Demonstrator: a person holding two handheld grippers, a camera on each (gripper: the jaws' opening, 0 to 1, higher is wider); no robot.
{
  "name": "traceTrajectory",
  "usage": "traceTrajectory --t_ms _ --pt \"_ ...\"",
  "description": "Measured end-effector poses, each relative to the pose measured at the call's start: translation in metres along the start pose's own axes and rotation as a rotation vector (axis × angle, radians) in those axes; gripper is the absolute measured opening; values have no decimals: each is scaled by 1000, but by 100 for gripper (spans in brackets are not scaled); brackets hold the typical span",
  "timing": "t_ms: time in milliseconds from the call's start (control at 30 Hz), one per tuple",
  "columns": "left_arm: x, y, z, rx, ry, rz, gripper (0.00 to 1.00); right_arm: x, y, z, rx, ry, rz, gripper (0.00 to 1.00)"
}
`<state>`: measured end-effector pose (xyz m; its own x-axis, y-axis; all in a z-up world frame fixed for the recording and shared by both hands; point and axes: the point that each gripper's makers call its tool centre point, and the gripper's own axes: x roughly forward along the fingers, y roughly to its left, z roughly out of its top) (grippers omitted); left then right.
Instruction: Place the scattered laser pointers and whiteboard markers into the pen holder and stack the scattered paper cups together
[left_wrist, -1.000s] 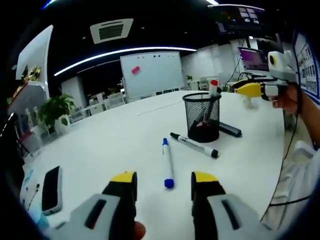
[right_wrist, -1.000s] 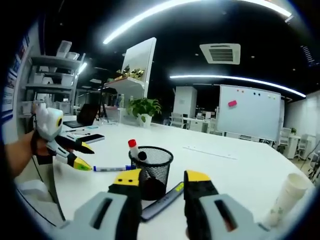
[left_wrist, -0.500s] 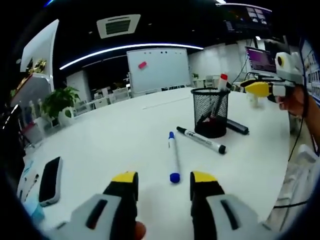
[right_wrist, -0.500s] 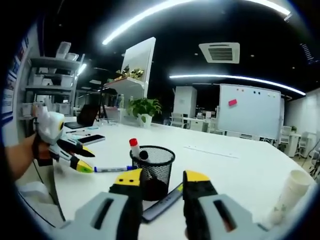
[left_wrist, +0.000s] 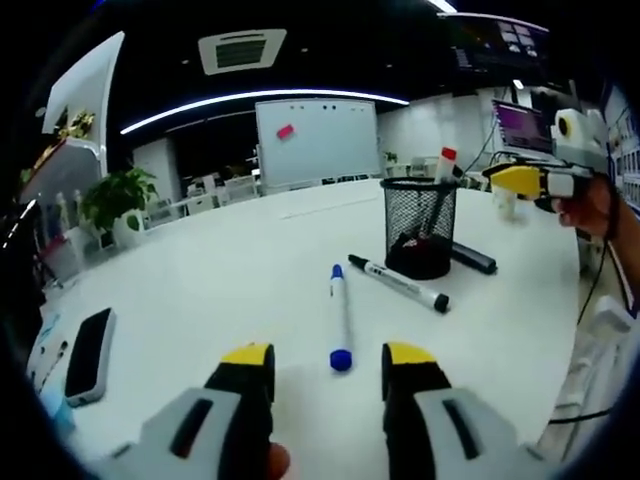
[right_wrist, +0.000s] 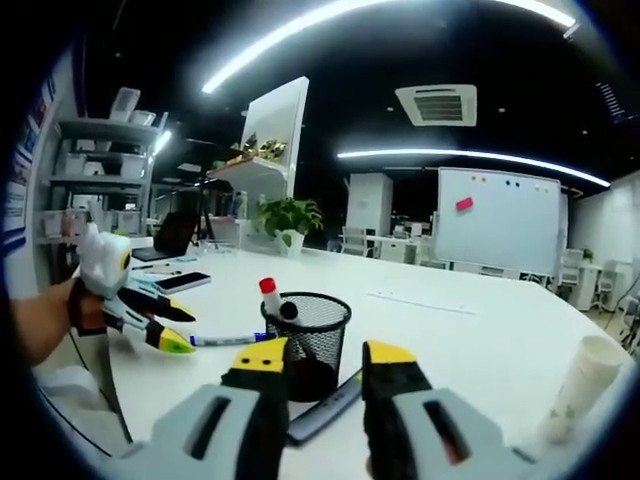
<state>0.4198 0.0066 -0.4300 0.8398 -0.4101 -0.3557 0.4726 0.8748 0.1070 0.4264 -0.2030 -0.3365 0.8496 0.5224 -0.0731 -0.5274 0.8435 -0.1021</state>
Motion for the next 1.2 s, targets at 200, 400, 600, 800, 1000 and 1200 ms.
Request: traceTrajectory --t_ms 200,400,600,800,1000,1200 --pt "-1 -6 0 4 3 -9 41 0 1 -2 7 4 9 28" --pt "0 -8 4 -13 -16 9 37 0 1 -3 -2 7 -1 26" --pt "1 -8 2 -29 -17 13 35 -1 0 -4 2 11 3 26" --pt "3 -11 2 -26 -18 10 35 -1 -3 -4 3 12 -10 25" --pt "5 -12 0 -10 -7 19 32 -1 -5 -3 3 12 -13 25" --pt "6 -14 1 -22 -7 2 31 -1 -3 -2 1 14 -10 25"
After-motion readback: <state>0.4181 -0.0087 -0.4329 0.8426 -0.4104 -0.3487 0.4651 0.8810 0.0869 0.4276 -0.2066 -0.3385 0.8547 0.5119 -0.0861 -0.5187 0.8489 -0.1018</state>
